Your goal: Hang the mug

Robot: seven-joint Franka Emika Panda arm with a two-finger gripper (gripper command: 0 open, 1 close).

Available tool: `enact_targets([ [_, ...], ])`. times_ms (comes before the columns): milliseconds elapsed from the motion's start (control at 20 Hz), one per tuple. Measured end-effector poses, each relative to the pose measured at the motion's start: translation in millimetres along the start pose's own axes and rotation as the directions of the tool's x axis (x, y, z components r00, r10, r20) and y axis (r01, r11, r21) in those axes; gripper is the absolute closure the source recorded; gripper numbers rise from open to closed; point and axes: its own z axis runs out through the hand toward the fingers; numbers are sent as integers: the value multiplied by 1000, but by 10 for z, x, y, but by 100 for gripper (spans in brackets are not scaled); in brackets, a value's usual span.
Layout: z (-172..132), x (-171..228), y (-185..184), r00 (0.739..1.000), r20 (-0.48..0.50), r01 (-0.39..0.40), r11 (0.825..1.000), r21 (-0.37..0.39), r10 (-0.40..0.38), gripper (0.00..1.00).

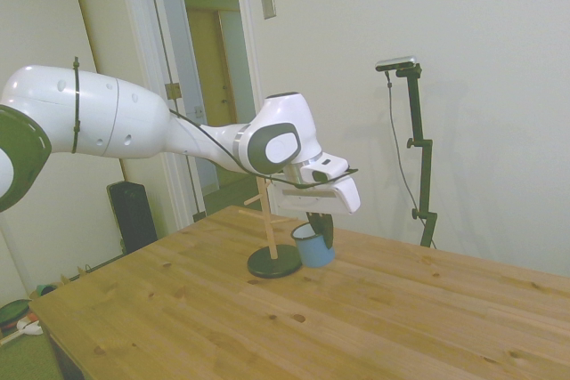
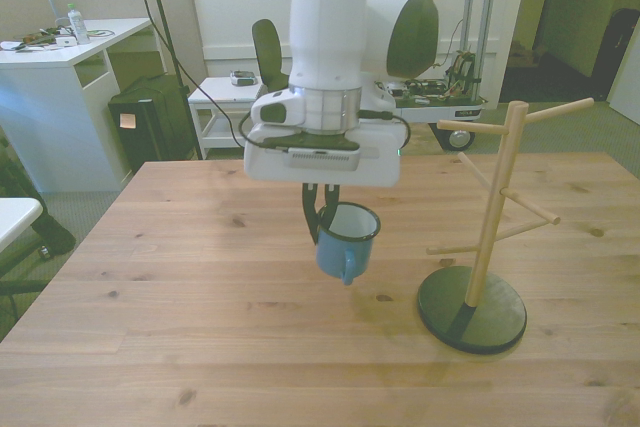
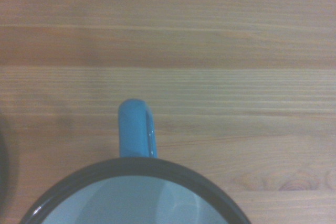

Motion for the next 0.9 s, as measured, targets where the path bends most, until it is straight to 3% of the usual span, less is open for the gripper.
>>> enact_targets([
  [900, -289, -654, -596, 995, -47, 90, 996, 14, -89, 100],
])
